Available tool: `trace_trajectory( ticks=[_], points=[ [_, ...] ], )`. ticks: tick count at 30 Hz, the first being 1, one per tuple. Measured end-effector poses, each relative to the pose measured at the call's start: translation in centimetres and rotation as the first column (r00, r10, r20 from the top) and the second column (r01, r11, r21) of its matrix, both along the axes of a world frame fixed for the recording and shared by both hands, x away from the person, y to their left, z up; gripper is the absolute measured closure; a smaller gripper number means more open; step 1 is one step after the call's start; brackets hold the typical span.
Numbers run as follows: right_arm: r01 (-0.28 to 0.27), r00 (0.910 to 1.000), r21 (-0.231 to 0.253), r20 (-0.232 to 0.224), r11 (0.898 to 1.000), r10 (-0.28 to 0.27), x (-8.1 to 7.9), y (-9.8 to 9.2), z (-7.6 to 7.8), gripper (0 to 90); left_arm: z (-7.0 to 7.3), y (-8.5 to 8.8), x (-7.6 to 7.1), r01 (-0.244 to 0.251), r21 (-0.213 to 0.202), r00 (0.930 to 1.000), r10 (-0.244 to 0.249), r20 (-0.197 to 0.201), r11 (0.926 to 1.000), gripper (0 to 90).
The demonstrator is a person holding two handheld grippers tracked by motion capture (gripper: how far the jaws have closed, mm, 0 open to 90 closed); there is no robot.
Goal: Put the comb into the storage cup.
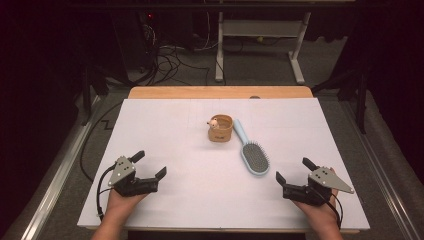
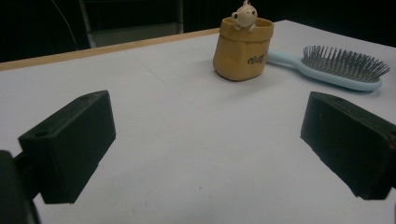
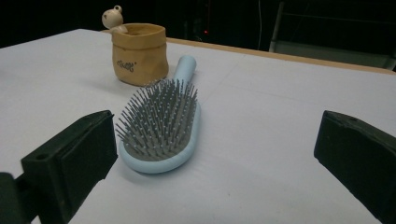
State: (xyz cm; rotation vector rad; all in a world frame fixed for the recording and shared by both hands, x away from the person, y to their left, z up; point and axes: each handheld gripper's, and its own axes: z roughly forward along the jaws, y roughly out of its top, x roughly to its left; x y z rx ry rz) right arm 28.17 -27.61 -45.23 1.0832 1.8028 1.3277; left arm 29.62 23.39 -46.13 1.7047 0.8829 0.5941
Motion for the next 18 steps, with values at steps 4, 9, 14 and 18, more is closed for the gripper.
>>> trace_trajectory(
  ticks=[4, 9, 14, 18],
  points=[
    [0.003, 1.0, -0.007, -0.003, 1.0, -0.003, -0.05, -0.13, -0.06, 0.0, 0.14, -0.03, 0.04, -0.011, -0.011, 0.9999, 0.011, 0.01, 0.9999, 4.6],
    [0.01, 1.0, -0.005, 0.0, 1.0, -0.01, -0.13, -0.27, 0.0, 0.0, 0.13, -0.06, 0.08, -0.013, -0.011, 0.9999, 0.013, 0.011, 0.9998, 4.6],
    [0.007, 0.9999, -0.018, -0.015, 1.0, -0.007, -0.07, -0.12, -0.04, 0.0, 0.05, -0.17, 0.11, -0.01, -0.003, 0.9999, 0.01, 0.007, 0.9999, 4.6],
    [0.004, 0.9995, -0.037, -0.031, 0.999, -0.005, -0.02, 0.05, -0.06, 0.0, -0.02, -0.23, 0.14, -0.001, -0.003, 1.0, 0.001, 0.001, 1.0, 4.5]
  ],
)
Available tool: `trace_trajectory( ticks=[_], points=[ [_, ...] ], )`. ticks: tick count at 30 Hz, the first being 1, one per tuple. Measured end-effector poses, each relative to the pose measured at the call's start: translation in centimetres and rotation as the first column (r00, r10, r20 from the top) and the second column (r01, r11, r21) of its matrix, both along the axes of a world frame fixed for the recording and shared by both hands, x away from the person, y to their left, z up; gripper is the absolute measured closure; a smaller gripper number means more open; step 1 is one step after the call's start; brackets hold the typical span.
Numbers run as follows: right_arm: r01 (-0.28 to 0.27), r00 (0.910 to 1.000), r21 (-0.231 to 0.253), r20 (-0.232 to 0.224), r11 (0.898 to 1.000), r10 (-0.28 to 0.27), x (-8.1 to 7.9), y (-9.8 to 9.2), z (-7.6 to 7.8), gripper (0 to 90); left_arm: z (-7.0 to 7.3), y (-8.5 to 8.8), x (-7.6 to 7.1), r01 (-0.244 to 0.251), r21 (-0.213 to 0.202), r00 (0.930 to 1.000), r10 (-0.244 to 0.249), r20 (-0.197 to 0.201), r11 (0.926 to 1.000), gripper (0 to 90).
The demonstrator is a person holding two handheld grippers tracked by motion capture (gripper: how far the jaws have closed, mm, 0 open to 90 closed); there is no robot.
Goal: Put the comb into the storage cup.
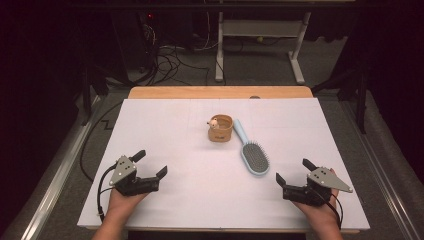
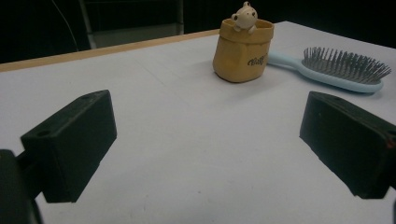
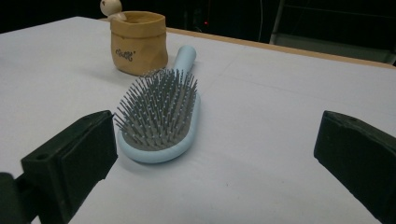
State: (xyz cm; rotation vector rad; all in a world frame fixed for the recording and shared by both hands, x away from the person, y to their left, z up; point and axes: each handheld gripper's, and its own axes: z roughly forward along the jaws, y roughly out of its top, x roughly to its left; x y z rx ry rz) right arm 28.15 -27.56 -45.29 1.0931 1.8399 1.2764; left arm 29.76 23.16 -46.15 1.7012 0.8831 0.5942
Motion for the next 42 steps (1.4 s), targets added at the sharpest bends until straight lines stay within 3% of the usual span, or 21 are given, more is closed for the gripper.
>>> trace_trajectory(
  ticks=[17, 19, 26, 35, 42],
  points=[
    [-0.01, 0.9961, -0.063, -0.088, 0.998, 0.005, 0.2, 0.7, -0.2, 0.1, -0.1, -0.1, 0.1, 0.017, 0.001, 0.9997, -0.017, -0.018, 0.9998, 4.3],
    [-0.017, 0.994, -0.089, -0.109, 0.996, 0.007, 0.3, 0.9, -0.3, 0.1, -0.1, 0.0, 0.1, 0.021, -0.009, 0.9996, -0.021, -0.02, 0.9997, 4.3],
    [-0.033, 0.9888, -0.098, -0.148, 0.995, 0.018, 0.4, 1.1, -0.4, 0.1, 0.0, 0.0, 0.1, 0.02, -0.005, 0.9996, -0.02, -0.018, 0.9998, 4.5],
    [-0.04, 0.9723, -0.127, -0.234, 0.991, 0.01, 0.7, 1.3, -0.8, 0.1, 0.0, 0.0, 0.0, 0.023, -0.009, 0.9996, -0.023, -0.013, 0.9997, 5.4],
    [-0.052, 0.9629, -0.148, -0.27, 0.988, 0.01, 0.8, 1.5, -1.0, 0.1, 0.0, 0.0, 0.0, 0.023, -0.009, 0.9997, -0.023, -0.012, 0.9997, 5.5]
  ],
)
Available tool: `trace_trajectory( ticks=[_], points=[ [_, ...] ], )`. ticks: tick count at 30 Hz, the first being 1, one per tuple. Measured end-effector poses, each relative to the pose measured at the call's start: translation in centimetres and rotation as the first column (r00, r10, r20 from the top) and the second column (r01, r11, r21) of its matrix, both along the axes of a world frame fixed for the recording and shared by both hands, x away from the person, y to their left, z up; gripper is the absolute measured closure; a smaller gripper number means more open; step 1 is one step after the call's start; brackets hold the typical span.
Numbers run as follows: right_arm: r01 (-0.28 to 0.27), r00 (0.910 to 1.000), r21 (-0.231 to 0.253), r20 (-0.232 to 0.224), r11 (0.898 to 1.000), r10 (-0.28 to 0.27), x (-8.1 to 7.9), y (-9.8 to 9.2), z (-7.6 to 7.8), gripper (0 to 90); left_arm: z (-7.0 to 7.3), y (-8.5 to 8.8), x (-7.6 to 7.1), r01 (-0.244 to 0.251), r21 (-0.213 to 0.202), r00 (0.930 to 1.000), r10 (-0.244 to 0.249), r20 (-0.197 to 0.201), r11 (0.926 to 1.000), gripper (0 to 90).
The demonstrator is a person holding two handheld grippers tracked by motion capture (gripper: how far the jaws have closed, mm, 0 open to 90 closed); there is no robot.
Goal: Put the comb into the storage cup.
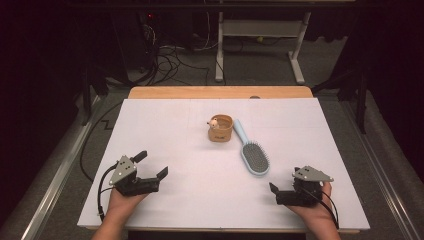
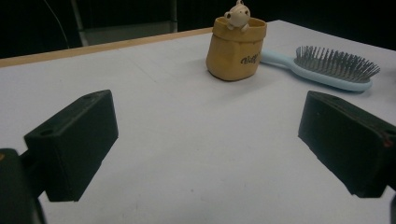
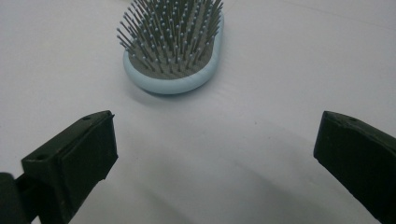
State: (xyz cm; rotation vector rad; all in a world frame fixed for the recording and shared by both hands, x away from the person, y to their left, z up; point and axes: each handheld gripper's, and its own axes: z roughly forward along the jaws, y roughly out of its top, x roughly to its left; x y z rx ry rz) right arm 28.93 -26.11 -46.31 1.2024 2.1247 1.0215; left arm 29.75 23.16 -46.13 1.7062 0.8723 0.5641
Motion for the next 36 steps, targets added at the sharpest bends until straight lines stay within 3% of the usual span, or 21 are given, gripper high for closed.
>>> trace_trajectory(
  ticks=[11, 22, 29, 36],
  points=[
    [-0.021, 0.9989, 0.004, -0.042, 1.0, 0.021, 0.0, 0.2, -0.2, 0.1, 0.0, 0.0, 0.0, 0.002, -0.005, 1.0, -0.002, 0.003, 1.0, 4.6],
    [-0.022, 0.9987, 0.027, -0.045, 0.999, 0.023, 0.4, 1.3, -0.1, 0.1, 0.0, 0.0, 0.0, 0.006, -0.001, 0.9999, -0.006, 0.015, 1.0, 3.5],
    [0.005, 0.9994, 0.03, -0.035, 1.0, -0.004, 1.6, 2.4, 0.1, 0.1, 0.1, 0.0, 0.0, 0.016, -0.024, 0.9999, -0.016, 0.001, 0.9996, 3.5],
    [0.024, 0.9987, 0.016, -0.047, 1.0, -0.023, 3.2, 3.8, 0.4, 0.1, 0.2, 0.1, -0.2, 0.018, -0.044, 0.9997, -0.018, 0.019, 0.9989, 4.4]
  ],
)
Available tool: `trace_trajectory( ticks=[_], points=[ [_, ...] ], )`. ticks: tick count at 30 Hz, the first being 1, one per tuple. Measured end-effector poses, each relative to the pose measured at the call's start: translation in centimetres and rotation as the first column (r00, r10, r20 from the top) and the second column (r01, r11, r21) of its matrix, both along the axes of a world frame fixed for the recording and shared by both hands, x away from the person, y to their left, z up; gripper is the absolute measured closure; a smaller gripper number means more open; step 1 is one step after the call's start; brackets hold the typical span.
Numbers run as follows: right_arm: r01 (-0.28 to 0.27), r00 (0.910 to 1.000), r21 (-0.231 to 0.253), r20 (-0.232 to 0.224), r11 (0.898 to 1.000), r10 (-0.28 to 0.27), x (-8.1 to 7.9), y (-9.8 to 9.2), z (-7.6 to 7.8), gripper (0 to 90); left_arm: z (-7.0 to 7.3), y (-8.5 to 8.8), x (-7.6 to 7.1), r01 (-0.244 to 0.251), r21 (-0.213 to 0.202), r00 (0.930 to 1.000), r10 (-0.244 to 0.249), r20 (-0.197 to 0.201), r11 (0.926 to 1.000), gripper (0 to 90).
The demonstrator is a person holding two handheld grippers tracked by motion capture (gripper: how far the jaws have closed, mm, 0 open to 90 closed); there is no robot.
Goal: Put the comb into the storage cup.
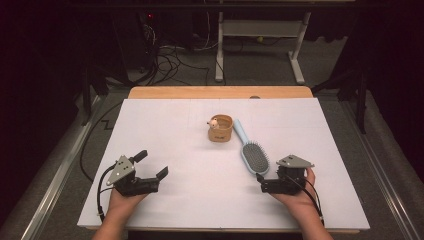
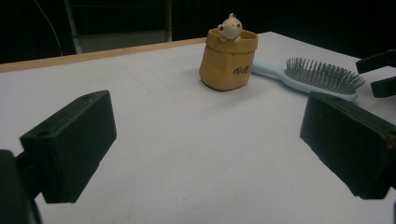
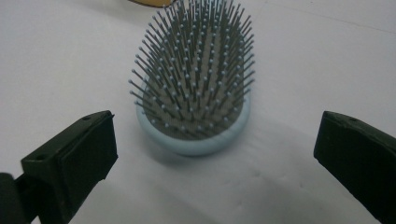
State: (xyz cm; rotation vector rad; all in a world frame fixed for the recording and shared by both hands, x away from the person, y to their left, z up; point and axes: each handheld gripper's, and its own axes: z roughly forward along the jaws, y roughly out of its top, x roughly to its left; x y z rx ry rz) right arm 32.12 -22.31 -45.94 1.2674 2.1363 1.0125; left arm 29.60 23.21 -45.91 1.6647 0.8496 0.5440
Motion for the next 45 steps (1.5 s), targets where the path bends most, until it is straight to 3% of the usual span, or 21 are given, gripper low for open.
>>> trace_trajectory(
  ticks=[13, 20, 33, 45],
  points=[
    [0.009, 0.9996, -0.041, -0.025, 0.999, -0.01, 3.3, 2.7, 0.7, 0.0, 0.0, 0.0, 0.1, 0.004, 0.012, 1.0, -0.004, -0.001, 0.9999, 5.1],
    [0.03, 0.9981, -0.07, -0.052, 0.997, -0.034, 4.7, 3.6, 0.4, 0.1, -0.1, -0.1, 0.1, 0.011, 0.012, 0.9999, -0.011, 0.013, 0.9999, 0.8],
    [0.035, 0.9942, -0.099, -0.098, 0.994, -0.045, 5.7, 4.4, -0.6, 4.1, -0.3, -0.2, 0.4, 0.018, 0.026, 0.9996, -0.018, -0.02, 0.9995, 0.0],
    [0.026, 0.9929, -0.086, -0.113, 0.996, -0.036, 5.9, 4.6, -0.9, 16.7, -0.3, -0.2, 0.3, 0.017, 0.023, 0.9999, -0.017, 0.001, 0.9996, 0.2]
  ],
)
